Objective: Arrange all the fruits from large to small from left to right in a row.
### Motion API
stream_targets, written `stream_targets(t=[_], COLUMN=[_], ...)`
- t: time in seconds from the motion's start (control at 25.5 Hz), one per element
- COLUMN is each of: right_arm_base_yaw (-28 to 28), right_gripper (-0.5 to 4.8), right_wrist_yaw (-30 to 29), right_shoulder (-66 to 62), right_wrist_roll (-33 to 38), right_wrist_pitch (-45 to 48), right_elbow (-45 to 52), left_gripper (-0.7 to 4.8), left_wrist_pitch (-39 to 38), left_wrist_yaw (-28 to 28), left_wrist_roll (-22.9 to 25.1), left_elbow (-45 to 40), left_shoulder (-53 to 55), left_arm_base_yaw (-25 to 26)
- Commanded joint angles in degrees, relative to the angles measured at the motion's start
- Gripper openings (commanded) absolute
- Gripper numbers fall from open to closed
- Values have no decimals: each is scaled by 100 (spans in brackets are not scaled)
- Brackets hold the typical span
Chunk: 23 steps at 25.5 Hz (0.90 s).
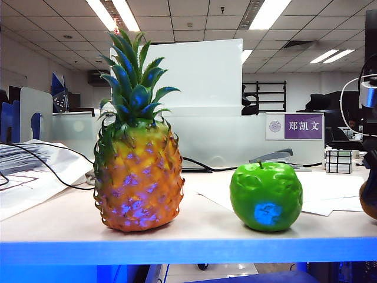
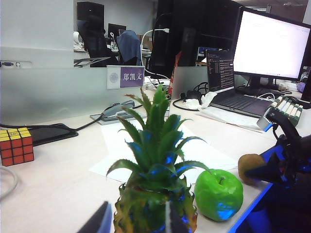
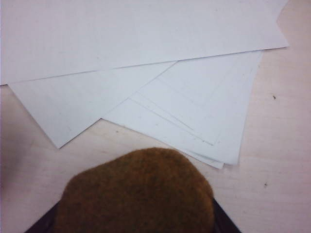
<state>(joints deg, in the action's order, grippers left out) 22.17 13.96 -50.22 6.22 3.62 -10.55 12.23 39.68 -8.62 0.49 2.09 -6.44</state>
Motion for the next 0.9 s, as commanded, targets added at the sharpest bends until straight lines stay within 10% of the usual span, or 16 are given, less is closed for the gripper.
stream_targets(t=[0.04,0.27,0.9], right_arm_base_yaw=[7,7,4], right_gripper=[-5,185,331], right_wrist_yaw=[7,9,101], right_shoulder=[9,9,-33], right_wrist_roll=[24,24,24], right_wrist_pitch=[96,101,474], right_elbow=[-13,-13,-13], left_gripper=[152,152,152], left_wrist_pitch=[70,70,70], left_wrist_yaw=[0,0,0], left_wrist_roll=[2,2,4], left_elbow=[7,7,7], left_shoulder=[4,4,4], left_arm_base_yaw=[2,2,2])
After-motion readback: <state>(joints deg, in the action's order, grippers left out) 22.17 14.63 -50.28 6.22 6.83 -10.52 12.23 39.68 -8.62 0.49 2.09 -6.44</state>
